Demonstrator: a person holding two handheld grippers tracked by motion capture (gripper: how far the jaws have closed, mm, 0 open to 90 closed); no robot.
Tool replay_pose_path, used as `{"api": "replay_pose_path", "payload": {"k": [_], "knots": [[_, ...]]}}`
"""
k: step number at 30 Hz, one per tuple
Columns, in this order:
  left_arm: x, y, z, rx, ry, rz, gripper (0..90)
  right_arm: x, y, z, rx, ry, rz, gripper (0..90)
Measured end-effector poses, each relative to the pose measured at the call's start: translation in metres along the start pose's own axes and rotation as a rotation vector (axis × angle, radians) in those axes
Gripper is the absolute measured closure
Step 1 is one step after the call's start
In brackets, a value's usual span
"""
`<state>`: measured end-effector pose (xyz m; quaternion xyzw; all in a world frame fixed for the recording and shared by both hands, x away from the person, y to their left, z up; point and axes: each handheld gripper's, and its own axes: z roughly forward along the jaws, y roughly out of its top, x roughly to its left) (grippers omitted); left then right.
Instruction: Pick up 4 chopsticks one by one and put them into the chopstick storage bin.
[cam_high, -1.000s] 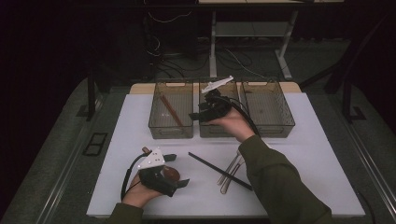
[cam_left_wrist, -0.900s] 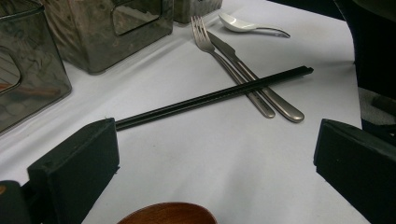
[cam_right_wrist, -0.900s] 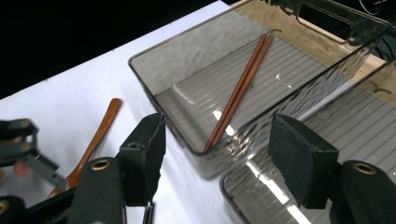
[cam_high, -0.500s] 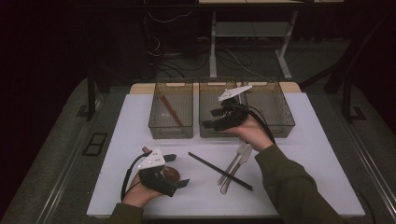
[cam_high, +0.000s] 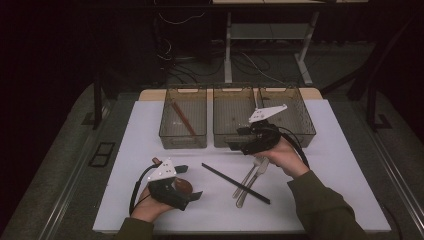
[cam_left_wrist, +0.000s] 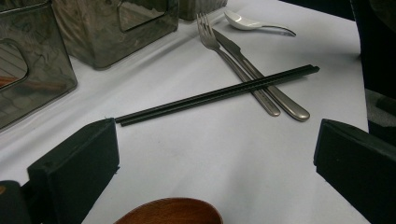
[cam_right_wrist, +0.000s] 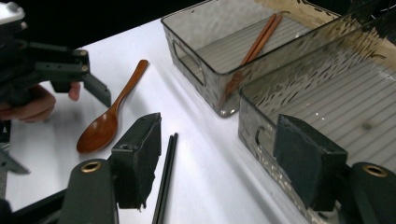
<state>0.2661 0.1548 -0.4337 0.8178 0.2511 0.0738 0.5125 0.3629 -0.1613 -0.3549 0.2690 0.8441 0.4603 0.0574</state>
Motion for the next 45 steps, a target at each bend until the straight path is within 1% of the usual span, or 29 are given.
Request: {"api": "replay_pose_path", "payload": {"k": [8, 9, 11, 16, 20, 23, 24, 28, 33, 36, 39, 41, 43, 45], "knots": [[0.0, 0.0, 0.0, 0.005, 0.006, 0.005, 0.0, 0.009, -0.021, -0.013, -0.014, 0.007, -0.017, 32.0], [0.0, 0.0, 0.0, 0.005, 0.005, -0.001, 0.0, 0.01, -0.023, -0.015, -0.012, 0.005, -0.014, 32.0], [-0.001, 0.0, 0.001, 0.004, 0.005, -0.001, 0.0, 0.011, -0.029, -0.018, -0.017, 0.004, -0.01, 32.3], [-0.001, 0.0, 0.001, 0.008, 0.004, 0.008, 0.0, 0.013, -0.044, -0.024, 0.002, 0.002, -0.002, 32.8], [-0.001, 0.0, 0.0, 0.004, 0.002, 0.007, 0.0, 0.014, -0.056, -0.03, 0.015, 0.0, 0.006, 34.3], [-0.001, 0.001, 0.0, -0.003, -0.001, 0.002, 0.0, 0.015, -0.064, -0.037, 0.024, 0.002, 0.003, 38.4], [-0.002, 0.001, 0.0, -0.004, -0.001, -0.002, 0.0, 0.015, -0.067, -0.038, 0.017, 0.0, 0.009, 39.5], [-0.002, 0.001, 0.001, -0.005, -0.001, -0.002, 0.0, 0.017, -0.077, -0.044, 0.024, -0.007, 0.027, 44.0], [-0.002, 0.001, 0.001, 0.001, 0.001, 0.002, 0.0, 0.022, -0.088, -0.048, 0.04, -0.011, 0.024, 51.5], [-0.002, 0.001, 0.001, 0.003, 0.0, 0.004, 0.0, 0.024, -0.093, -0.051, 0.048, -0.011, 0.023, 54.7], [-0.003, 0.001, 0.001, 0.0, 0.001, 0.002, 0.0, 0.027, -0.097, -0.053, 0.052, -0.013, 0.028, 55.5], [-0.003, 0.001, 0.001, -0.002, 0.0, 0.0, 0.0, 0.03, -0.101, -0.054, 0.06, -0.014, 0.03, 57.3], [-0.003, 0.001, 0.001, -0.002, 0.0, 0.0, 0.0, 0.032, -0.105, -0.055, 0.075, -0.028, 0.025, 59.5], [-0.003, 0.001, 0.002, -0.002, 0.001, 0.0, 0.0, 0.035, -0.108, -0.056, 0.088, -0.025, 0.023, 61.5]]}}
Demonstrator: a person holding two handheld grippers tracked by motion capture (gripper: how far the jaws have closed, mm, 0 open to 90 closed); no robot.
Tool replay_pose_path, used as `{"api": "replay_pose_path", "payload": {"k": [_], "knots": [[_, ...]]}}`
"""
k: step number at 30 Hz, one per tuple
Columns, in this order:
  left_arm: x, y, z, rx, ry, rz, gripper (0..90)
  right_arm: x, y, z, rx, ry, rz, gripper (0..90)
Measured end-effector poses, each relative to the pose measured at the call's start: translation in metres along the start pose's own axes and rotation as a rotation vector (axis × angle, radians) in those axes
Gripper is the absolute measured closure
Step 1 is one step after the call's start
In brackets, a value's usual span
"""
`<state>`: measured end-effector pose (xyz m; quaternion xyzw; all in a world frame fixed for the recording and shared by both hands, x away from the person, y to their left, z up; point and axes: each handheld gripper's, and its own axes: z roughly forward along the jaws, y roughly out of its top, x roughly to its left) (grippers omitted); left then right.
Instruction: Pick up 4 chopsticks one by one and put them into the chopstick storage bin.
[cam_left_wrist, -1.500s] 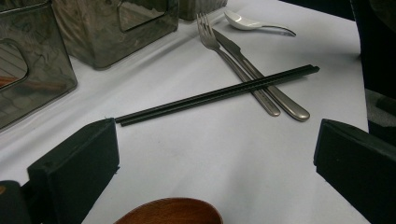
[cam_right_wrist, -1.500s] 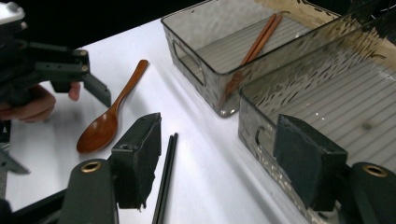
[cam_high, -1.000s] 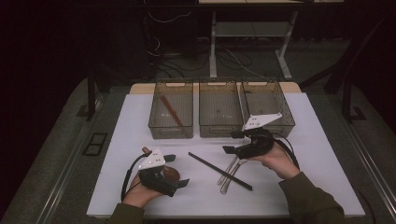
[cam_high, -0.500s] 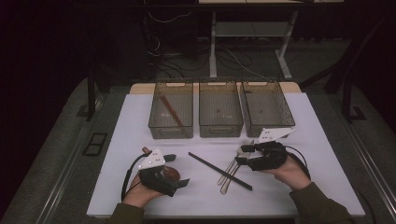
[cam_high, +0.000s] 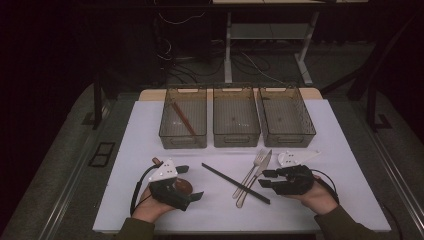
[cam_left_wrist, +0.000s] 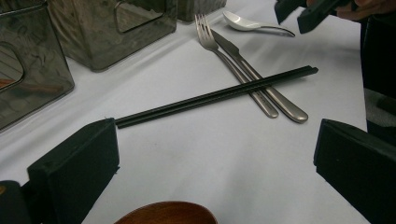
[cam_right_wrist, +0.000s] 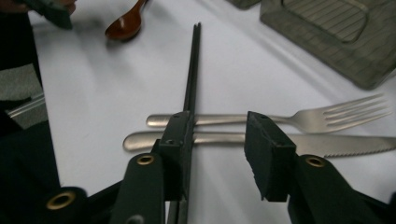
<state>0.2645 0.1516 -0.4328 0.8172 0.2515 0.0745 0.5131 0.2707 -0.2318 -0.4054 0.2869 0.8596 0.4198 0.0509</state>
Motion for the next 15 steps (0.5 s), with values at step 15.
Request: {"api": "replay_pose_path", "payload": {"k": [15], "knots": [[0.0, 0.0, 0.0, 0.0, -0.003, 0.003, 0.0, 0.011, -0.018, 0.014, 0.091, 0.014, -0.021, 70.8]]}}
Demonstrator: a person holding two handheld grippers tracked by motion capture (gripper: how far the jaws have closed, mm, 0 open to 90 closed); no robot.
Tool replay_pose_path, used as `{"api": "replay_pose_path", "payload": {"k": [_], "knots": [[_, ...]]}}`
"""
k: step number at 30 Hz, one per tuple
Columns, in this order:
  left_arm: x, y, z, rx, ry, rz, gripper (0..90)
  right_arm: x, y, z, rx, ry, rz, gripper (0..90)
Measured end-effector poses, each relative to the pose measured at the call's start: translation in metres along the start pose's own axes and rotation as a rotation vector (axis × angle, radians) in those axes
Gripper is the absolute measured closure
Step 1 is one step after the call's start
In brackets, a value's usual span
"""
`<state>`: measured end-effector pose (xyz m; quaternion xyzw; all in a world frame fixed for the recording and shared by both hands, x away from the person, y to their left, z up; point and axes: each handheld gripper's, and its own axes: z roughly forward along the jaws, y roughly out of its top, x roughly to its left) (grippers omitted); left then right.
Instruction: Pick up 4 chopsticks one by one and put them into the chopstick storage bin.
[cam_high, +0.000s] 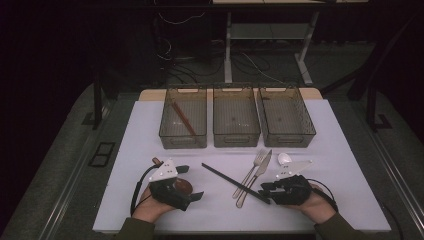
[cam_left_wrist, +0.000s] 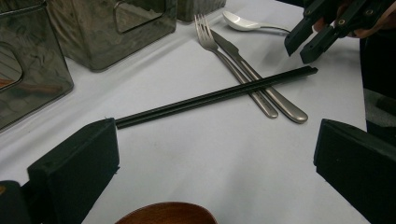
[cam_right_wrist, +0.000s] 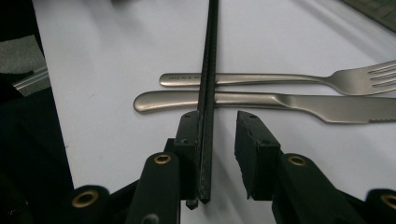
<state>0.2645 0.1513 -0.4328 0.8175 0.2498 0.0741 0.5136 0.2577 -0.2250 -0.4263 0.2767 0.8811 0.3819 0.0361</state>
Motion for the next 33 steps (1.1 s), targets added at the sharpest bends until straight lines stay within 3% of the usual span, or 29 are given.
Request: {"api": "replay_pose_path", "payload": {"k": [19, 33], "knots": [[0.0, 0.0, 0.0, 0.002, -0.002, 0.001, 0.0, -0.002, -0.002, 0.008, 0.032, 0.015, 0.003, 74.9], [0.0, 0.0, 0.0, 0.004, -0.003, 0.003, 0.0, -0.002, -0.003, 0.012, 0.051, -0.004, -0.008, 74.7]]}}
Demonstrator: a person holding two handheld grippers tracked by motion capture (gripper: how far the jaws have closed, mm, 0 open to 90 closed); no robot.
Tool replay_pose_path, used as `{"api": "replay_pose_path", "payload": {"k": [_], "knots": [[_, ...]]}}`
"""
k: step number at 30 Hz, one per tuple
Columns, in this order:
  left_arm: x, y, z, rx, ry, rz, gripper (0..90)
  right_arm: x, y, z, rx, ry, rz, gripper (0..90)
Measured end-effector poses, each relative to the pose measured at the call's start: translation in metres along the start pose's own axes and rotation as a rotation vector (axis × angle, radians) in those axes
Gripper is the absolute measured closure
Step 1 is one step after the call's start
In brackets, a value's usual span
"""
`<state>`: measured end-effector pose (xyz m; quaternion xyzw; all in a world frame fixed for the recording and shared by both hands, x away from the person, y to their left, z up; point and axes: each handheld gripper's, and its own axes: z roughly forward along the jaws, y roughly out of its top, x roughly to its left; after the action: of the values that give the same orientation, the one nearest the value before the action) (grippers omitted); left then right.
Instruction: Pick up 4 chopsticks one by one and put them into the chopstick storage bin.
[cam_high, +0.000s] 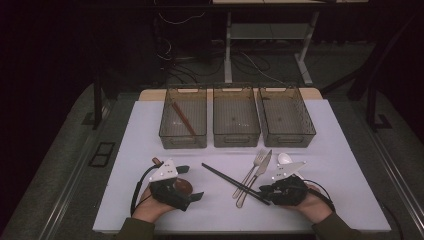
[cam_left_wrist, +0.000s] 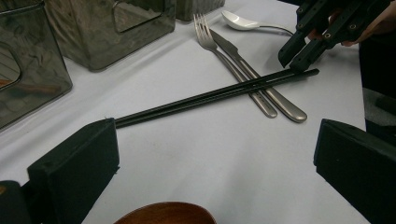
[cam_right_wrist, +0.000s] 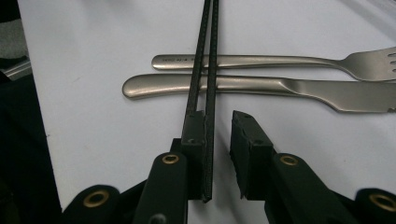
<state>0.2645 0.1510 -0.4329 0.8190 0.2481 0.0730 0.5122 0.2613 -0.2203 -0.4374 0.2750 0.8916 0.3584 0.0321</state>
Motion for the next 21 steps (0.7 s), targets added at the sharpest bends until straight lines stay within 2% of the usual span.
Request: {"api": "replay_pose_path", "payload": {"k": [13, 21], "knots": [[0.0003, 0.0001, 0.0001, 0.001, -0.001, 0.004, 0.0, -0.0009, 0.0018, 0.0098, 0.027, -0.011, -0.009, 75.0], [0.0003, 0.0001, 0.0001, 0.002, -0.001, 0.006, 0.0, -0.0007, 0.0023, 0.01, 0.031, -0.02, -0.019, 77.9]]}}
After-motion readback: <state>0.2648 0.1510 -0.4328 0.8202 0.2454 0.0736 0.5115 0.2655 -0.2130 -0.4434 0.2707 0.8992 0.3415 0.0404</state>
